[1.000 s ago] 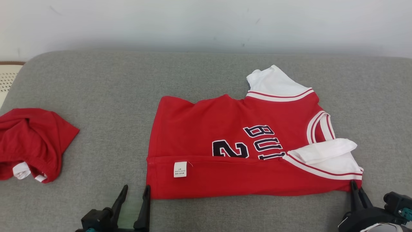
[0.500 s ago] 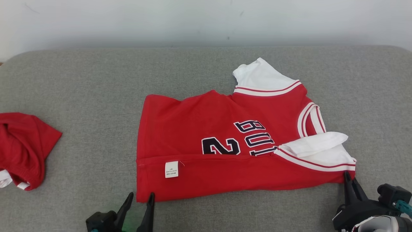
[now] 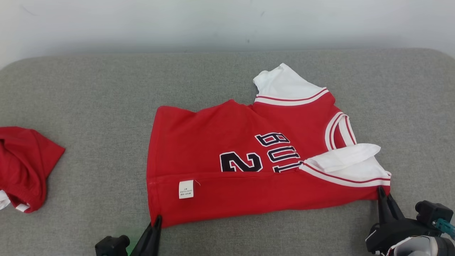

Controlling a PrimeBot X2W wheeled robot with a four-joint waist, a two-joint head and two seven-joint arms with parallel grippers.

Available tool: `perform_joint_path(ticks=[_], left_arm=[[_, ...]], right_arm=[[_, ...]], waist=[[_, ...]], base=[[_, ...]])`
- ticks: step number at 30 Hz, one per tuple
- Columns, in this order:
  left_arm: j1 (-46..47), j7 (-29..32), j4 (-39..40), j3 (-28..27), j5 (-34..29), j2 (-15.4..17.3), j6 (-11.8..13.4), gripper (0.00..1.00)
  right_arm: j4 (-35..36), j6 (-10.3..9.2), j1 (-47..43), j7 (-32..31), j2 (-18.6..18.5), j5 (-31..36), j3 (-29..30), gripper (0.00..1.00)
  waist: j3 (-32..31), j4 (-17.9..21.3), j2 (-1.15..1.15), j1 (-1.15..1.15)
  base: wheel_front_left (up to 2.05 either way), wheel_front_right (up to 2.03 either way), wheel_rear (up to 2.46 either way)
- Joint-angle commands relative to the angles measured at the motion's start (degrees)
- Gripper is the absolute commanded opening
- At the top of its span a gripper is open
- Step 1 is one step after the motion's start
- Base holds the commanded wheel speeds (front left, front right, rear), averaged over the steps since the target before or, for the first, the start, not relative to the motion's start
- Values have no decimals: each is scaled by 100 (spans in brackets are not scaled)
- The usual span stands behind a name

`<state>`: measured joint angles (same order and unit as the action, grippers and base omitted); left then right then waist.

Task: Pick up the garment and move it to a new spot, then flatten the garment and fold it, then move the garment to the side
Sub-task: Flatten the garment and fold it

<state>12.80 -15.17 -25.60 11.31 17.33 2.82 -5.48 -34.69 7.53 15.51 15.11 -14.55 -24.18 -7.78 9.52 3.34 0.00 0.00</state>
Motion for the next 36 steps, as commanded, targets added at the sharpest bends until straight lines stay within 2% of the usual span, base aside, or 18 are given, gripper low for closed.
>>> perform_joint_path(ticks=[1, 16, 27, 28, 29, 30, 31, 36], left_arm=[[-176, 2, -73, -90, -107, 17, -43, 0], [-765, 2, -467, -617, -480, 31, -74, 0], [-863, 0, -570, -1007, -662, 37, -27, 0], [-857, 0, -577, -1010, -670, 38, -28, 1], [-851, 0, -586, -1003, -663, 38, -29, 42], [-840, 0, -592, -985, -646, 37, -29, 90], [-826, 0, -591, -958, -621, 34, -29, 100], [-782, 0, -500, -829, -572, 16, 65, 100]], right_arm=[[-51, -8, -117, 1, -3, -15, 1, 0], [-107, -9, -784, 0, 32, -129, -305, 0], [173, -9, -1275, 3, -43, -315, -401, 0], [187, -9, -1275, 3, -52, -314, -406, 7], [200, -9, -1270, 3, -61, -312, -403, 96], [224, -9, -1264, 3, -65, -305, -393, 100], [262, -9, -1246, 2, -52, -293, -369, 100], [604, -9, -1215, 0, -9, -17, -195, 100]], waist=[[-109, -25, 0, 0], [-922, 67, 0, 0], [-1055, 146, 0, 0], [-1054, 146, 0, 0], [-1051, 144, 0, 0], [-1047, 136, 0, 0], [-1041, 125, 0, 0], [-978, 48, 0, 0]], base=[[0, 0, 0], [0, 0, 0], [0, 0, 0], [0, 0, 0], [0, 0, 0], [0, 0, 0], [0, 0, 0], [0, 0, 0]])
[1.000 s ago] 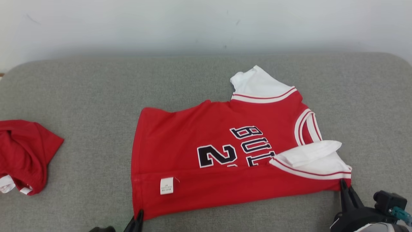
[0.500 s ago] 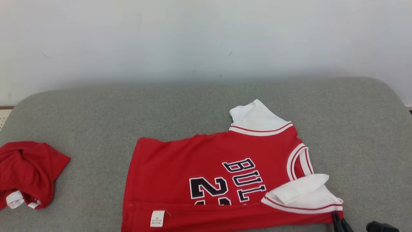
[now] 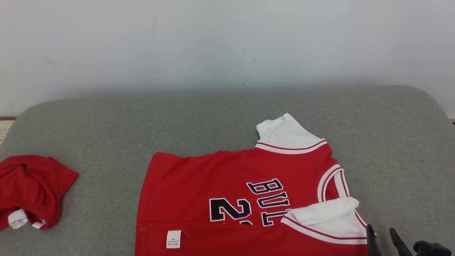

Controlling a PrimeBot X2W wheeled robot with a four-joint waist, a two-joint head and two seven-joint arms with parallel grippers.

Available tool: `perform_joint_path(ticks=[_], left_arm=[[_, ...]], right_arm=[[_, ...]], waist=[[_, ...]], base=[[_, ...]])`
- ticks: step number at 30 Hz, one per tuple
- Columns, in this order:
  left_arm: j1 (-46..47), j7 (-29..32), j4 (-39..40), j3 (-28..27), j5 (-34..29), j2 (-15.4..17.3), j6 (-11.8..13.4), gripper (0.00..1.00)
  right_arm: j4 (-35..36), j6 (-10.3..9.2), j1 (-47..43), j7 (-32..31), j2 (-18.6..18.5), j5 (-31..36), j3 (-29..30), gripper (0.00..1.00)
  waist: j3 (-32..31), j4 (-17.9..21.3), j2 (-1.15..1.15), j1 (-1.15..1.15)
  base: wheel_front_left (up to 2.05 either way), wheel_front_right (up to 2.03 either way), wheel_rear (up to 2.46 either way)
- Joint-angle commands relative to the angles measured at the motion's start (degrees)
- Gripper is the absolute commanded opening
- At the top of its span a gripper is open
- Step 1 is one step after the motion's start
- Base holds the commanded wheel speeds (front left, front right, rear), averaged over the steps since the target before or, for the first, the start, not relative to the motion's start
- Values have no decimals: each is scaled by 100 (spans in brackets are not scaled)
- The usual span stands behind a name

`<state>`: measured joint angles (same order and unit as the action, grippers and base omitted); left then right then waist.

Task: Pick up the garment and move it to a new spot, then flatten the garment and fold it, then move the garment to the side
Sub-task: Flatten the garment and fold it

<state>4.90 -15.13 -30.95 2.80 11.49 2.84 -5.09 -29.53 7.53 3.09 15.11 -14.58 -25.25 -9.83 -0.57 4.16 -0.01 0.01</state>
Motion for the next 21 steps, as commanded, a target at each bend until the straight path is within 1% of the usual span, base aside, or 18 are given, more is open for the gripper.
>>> perform_joint_path(ticks=[1, 5, 8, 9, 16, 21], left_arm=[[7, -3, 68, 43, 1, 13, 63, 100], [-83, -3, 169, 79, -29, 14, 105, 100], [-134, -3, 215, 104, -26, 13, 114, 100], [-134, -3, 215, 104, -26, 13, 114, 100], [-125, -3, 245, 173, 25, 13, 137, 100], [-109, -3, 255, 232, 50, 13, 150, 100]], right_arm=[[188, -9, 16, 0, 0, 127, -4, 100], [583, -9, -75, 0, 56, 141, -303, 100], [796, -9, -135, 0, 35, 12, -724, 100], [796, -9, -135, 0, 35, 12, -724, 100], [870, -9, -74, 0, -61, -318, -1760, 100], [759, -9, 60, 0, -37, -466, -2008, 100]], waist=[[45, -53, 1, -1], [75, -106, 1, -1], [88, -134, 1, -1], [88, -134, 1, -1], [130, -208, 1, -1], [165, -263, 1, -1]], base=[[0, 0, 0], [0, 0, 0], [0, 0, 0], [0, 0, 0], [0, 0, 0], [0, 0, 0]])
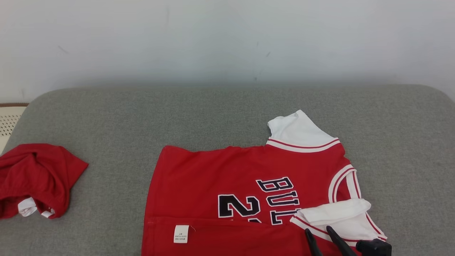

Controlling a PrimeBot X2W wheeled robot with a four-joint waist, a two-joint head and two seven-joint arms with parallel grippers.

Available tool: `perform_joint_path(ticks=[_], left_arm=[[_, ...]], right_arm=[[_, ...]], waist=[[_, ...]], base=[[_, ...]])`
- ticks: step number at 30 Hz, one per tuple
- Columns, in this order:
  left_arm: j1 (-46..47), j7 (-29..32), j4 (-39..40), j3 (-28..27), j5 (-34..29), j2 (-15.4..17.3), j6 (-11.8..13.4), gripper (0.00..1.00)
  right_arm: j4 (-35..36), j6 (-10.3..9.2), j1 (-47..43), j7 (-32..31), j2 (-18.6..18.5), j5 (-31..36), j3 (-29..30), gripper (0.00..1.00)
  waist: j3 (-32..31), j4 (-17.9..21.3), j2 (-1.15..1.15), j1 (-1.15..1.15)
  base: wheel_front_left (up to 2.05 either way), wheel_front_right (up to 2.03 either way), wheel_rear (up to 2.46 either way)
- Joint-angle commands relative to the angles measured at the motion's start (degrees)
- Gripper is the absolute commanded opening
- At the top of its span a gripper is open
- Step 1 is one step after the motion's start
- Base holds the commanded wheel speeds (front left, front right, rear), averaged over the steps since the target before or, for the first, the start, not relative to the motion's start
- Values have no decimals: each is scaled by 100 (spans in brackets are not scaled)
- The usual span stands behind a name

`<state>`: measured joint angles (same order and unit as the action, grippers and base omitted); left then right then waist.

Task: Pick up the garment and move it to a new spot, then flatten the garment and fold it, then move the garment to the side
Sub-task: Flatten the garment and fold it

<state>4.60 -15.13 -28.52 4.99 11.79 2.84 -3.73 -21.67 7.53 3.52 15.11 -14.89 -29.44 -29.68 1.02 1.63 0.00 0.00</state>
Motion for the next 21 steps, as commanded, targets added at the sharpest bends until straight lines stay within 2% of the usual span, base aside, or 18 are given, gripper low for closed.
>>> perform_joint_path(ticks=[1, 21], left_arm=[[-80, -3, 12, 20, 21, 13, 15, 100], [-16, -3, 13, 89, 105, 14, 38, 100]], right_arm=[[-49, -9, 46, 0, 3, -49, -33, 100], [-294, -9, 252, 0, 94, 25, -198, 100]], waist=[[11, -23, 0, 0], [155, -192, 0, 0]], base=[[0, 0, 0], [0, 0, 0]])
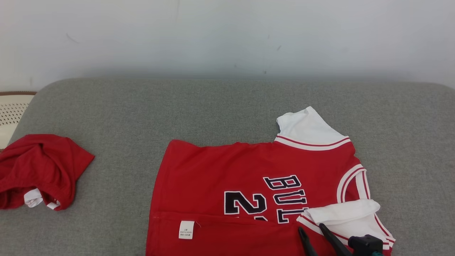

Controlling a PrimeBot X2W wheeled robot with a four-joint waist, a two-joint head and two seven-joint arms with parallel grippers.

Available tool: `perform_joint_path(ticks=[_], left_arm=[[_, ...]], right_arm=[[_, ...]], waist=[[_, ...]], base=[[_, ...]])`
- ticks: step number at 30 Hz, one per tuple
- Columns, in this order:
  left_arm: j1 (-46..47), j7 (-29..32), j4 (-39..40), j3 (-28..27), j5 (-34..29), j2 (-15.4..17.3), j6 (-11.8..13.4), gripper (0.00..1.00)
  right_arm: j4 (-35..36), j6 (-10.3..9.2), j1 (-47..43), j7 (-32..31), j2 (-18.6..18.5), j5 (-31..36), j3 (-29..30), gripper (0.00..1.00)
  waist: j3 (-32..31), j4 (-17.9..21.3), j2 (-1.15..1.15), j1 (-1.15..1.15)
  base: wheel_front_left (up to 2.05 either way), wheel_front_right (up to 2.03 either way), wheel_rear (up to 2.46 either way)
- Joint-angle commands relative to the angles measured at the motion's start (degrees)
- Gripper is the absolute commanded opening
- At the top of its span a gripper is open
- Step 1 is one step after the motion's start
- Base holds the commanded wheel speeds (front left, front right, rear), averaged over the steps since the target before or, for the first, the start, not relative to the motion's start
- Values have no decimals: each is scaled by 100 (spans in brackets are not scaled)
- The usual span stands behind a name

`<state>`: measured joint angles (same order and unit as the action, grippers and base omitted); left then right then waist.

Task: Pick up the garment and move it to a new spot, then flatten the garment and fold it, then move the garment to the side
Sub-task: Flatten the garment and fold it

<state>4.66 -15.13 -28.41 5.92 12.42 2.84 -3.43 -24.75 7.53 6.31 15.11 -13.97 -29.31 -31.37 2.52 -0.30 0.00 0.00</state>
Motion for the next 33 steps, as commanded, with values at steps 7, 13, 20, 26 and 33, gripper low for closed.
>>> perform_joint_path(ticks=[7, 13, 20, 26, 33], left_arm=[[-5, -3, 10, 31, 73, 14, 6, 100], [-33, -3, 24, 48, 93, 14, 23, 100], [-23, -3, 26, 34, 88, 14, 12, 100], [-6, -3, -15, 99, 92, 15, -10, 100], [-117, -4, -36, 22, -3, 13, -37, 100]], right_arm=[[240, -9, -97, 0, -25, 105, -15, 100], [321, -9, -286, 0, -69, 206, 83, 100], [429, -9, -360, 0, -82, 159, 13, 100], [319, -9, -269, 0, 3, 96, -106, 95], [-104, -9, -79, 0, 102, 86, -22, 0]], waist=[[21, -1, 0, 0], [3, -4, 0, 0], [2, 6, 0, 0], [-55, -91, 0, 0], [-76, -187, 0, 0]], base=[[0, 0, 0], [0, 0, 0], [0, 0, 0], [0, 0, 0], [0, 0, 0]])
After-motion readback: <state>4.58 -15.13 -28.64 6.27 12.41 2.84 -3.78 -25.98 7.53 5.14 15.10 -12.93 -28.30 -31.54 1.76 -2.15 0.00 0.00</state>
